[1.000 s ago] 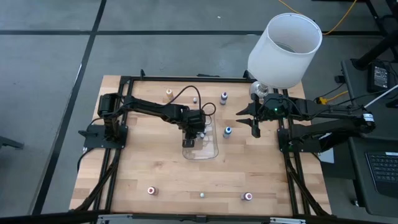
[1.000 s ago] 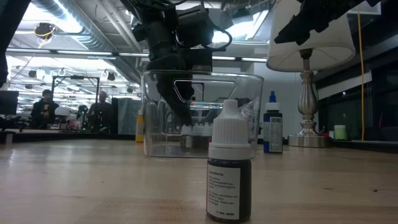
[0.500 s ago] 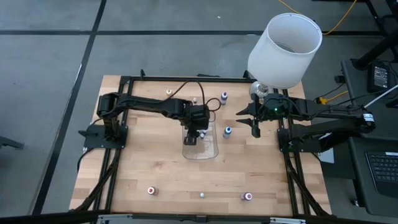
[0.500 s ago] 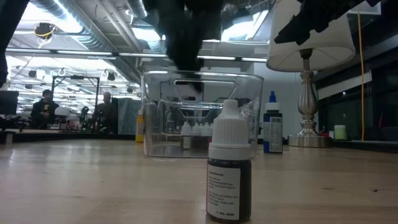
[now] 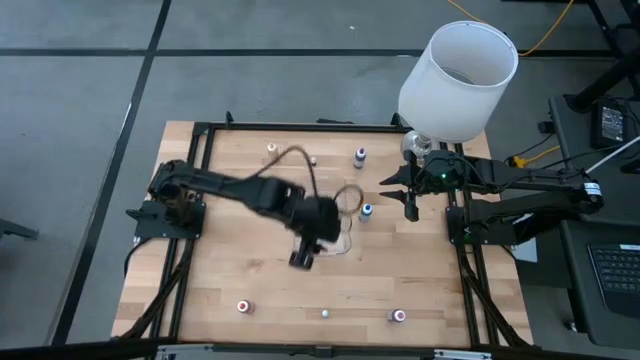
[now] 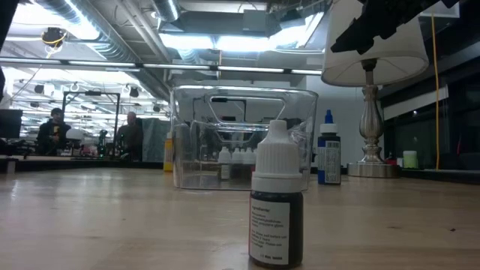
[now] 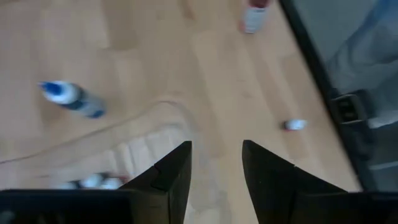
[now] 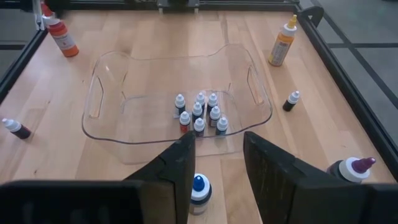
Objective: Pick & Place food coloring
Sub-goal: Put the small red food coloring into the transparent bin
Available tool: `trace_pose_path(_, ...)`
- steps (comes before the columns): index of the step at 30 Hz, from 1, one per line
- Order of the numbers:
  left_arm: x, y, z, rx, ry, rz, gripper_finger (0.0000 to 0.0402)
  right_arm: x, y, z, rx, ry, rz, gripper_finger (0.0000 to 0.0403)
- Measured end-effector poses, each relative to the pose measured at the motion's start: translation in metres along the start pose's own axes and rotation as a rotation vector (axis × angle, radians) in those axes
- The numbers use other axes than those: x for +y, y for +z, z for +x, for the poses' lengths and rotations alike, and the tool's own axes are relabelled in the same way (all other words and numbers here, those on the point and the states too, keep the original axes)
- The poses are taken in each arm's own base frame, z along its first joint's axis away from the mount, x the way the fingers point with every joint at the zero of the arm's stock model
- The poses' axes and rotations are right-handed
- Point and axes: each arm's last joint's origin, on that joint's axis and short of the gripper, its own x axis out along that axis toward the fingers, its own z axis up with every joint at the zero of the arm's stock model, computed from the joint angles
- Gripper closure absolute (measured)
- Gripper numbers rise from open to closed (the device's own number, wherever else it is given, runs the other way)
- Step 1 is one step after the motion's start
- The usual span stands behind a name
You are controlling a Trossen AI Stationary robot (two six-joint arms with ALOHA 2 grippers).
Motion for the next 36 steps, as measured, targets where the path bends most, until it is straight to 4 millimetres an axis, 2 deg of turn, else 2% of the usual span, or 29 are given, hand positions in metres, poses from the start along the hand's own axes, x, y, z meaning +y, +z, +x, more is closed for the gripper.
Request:
trace_pose_path(8, -0.079, -0.005, 0.012, 0.026, 0.010, -0.094, 0.0261, 0.000, 0.000, 0.000, 0.000, 0.000, 0.001, 0.0265)
trace_pose_path(12, -0.105, -0.009, 0.020, 0.031, 0.044, -0.121, 0.0260, 0.000, 0.000, 0.000, 0.000, 0.000, 0.000, 0.0265)
trace_pose_path(16, -0.123, -0.015, 0.040, 0.079, 0.056, -0.081, 0.0260, 0.000, 0.000, 0.000, 0.000, 0.000, 0.000, 0.0265)
trace_pose_path(21, -0.138, -0.022, 0.074, 0.163, -0.007, -0.023, 0.0238, 0.000, 0.000, 0.000, 0.000, 0.000, 0.001, 0.0265)
trace_pose_path(28, -0.146, -0.022, 0.112, 0.129, -0.013, 0.137, 0.0187, 0.000, 0.000, 0.000, 0.000, 0.000, 0.000, 0.0265)
trace_pose_path(36, -0.143, -0.024, 0.145, 0.126, -0.057, 0.339, 0.0178, 0.000, 0.000, 0.000, 0.000, 0.000, 0.000, 0.0265)
